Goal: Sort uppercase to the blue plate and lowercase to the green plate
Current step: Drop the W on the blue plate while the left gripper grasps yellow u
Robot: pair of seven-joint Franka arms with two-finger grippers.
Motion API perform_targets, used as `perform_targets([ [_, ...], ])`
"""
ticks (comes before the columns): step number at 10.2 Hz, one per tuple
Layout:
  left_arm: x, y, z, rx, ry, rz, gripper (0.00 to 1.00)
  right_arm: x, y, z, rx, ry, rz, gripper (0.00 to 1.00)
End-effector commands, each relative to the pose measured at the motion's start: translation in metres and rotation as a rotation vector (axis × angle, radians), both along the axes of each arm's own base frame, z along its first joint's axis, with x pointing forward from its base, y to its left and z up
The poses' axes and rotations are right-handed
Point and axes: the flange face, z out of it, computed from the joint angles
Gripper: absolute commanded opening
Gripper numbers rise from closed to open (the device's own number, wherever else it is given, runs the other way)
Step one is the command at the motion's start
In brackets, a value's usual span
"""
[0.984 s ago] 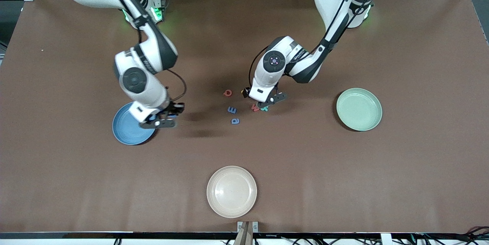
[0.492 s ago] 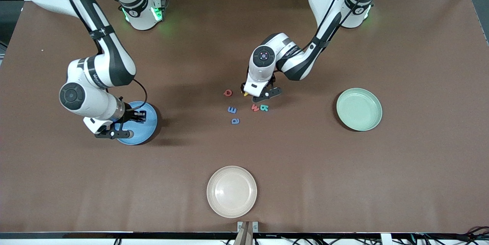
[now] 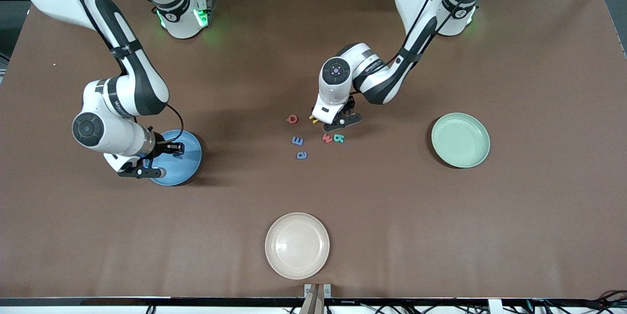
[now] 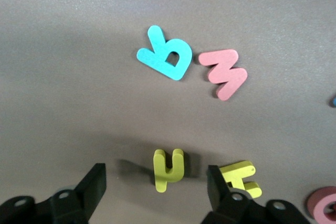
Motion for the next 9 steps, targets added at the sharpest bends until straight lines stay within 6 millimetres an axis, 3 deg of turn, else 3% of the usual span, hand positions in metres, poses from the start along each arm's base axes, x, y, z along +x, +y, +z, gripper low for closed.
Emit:
perform_targets([
  [1, -0.005, -0.003, -0.002, 0.027, -0.011, -0.006, 0.75, 0.001, -0.004, 0.024, 0.009, -0.034, 0.002, 1.00],
  [5, -0.006, -0.004, -0.002, 0.025, -0.012, -0.009, 0.66, -0.003, -0.014, 0.127, -0.017, -0.148, -0.019, 1.00],
  [7, -0.005, -0.005, -0.001, 0.022, -0.014, -0.008, 0.62, -0.010, -0.011, 0.162, -0.028, -0.162, -0.015, 1.00],
  [9, -0.004, -0.006, -0.004, 0.022, -0.013, -0.011, 0.60, -0.011, -0.005, 0.181, -0.030, -0.162, -0.003, 1.00],
])
